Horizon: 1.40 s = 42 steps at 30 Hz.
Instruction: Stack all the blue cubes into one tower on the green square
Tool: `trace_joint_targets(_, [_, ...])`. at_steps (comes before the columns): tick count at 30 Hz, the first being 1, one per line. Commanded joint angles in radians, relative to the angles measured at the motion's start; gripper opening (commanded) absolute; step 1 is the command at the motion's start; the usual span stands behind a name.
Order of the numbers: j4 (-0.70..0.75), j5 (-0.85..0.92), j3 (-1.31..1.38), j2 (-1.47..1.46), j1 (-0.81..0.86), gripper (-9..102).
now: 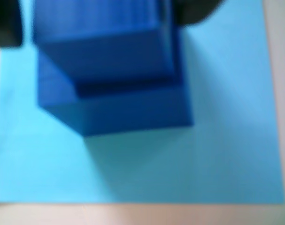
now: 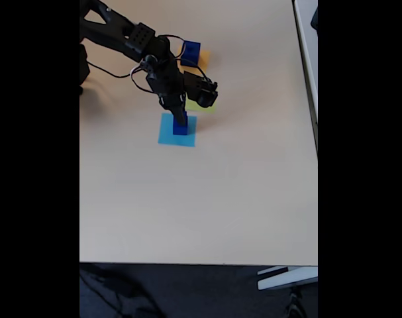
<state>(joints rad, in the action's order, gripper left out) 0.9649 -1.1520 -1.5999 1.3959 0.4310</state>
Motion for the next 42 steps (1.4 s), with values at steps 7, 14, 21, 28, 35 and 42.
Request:
trace_joint_targets(7, [-0.015,0.011,0.009,0.046,0.012,16])
trace_joint_targets(14, [-0.015,0.018,0.011,0.044,0.020,16])
trace_joint_targets(21, [-0.015,0.025,0.012,0.044,0.023,16])
trace_joint_targets(28, [-0.021,0.017,0.015,0.044,0.018,16])
trace_joint_targets(35, [-0.018,0.009,0.126,0.051,-0.012,16])
trace_joint_targets(42, [-0.034,0.011,0.278,0.080,-0.064,15])
